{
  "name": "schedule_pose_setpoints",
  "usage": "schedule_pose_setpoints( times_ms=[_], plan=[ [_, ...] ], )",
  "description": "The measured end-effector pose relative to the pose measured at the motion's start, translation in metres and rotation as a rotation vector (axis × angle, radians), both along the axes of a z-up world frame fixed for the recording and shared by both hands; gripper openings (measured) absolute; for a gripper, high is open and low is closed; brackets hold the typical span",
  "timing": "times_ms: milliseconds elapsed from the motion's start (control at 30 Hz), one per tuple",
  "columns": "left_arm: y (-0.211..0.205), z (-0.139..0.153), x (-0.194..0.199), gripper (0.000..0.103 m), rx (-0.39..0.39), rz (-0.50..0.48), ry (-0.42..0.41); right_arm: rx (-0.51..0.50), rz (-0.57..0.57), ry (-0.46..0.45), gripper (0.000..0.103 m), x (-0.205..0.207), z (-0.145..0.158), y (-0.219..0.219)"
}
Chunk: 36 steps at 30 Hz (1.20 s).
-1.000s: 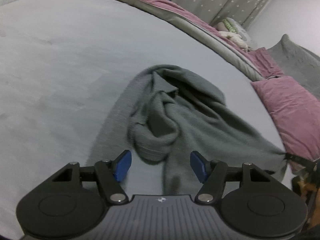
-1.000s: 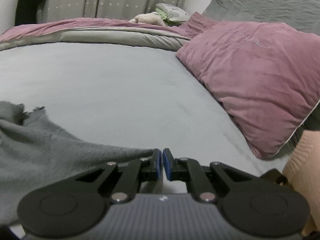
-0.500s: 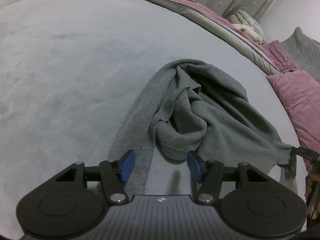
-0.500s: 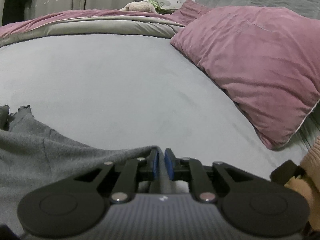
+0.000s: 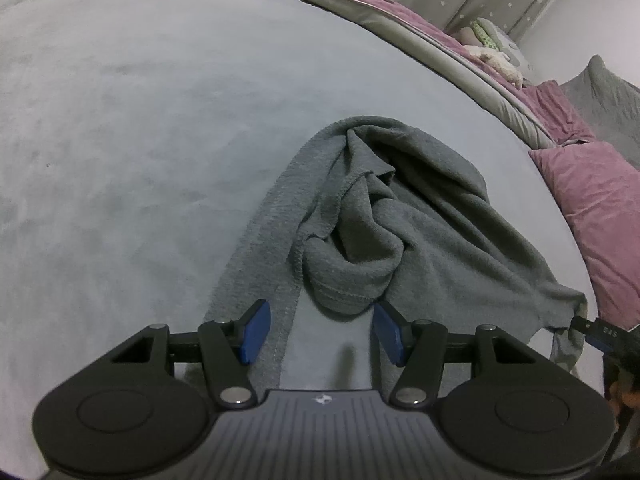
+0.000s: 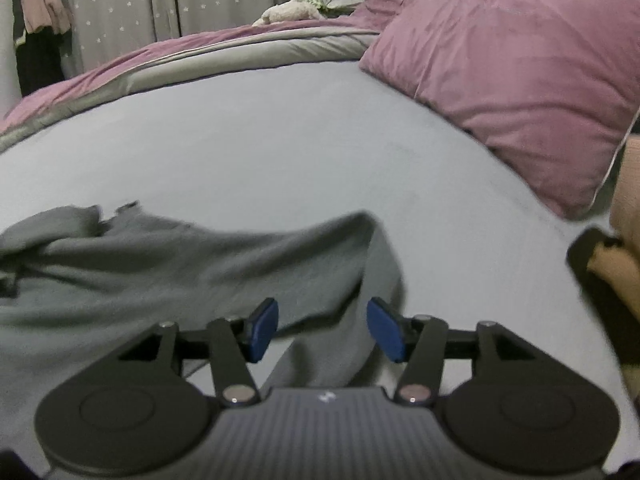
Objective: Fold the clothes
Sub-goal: 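Grasp the sweater hem with the left gripper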
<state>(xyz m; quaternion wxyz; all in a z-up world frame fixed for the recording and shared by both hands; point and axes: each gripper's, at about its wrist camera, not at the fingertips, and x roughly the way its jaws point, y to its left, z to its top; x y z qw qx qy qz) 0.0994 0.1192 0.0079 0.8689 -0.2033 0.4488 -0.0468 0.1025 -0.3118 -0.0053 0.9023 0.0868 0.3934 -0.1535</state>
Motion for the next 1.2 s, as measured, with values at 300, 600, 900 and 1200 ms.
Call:
schedule_pose_setpoints(
  times_ms=[300,600,900,1200],
  plan=[
    [-0.004,-0.003,-0.001,0.057,0.053,-0.026,0.019,0.163,0.088,-0.011,0.067,-0.047,0.009,0.042],
    [-0.013,-0.013,-0.002,0.054,0.145,-0.067,0.022,0.434,0.223,0.036,0.067,-0.073,-0.010,0.085],
    [0.009,-0.023,0.007,0.005,0.159,-0.039,0.032,0.697,0.293,0.091,0.067,-0.078,-0.035,0.103],
    [0.013,-0.021,0.023,0.005,0.265,0.050,-0.051,0.790,0.346,0.124,0.065,-0.086,-0.044,0.115]
  ],
)
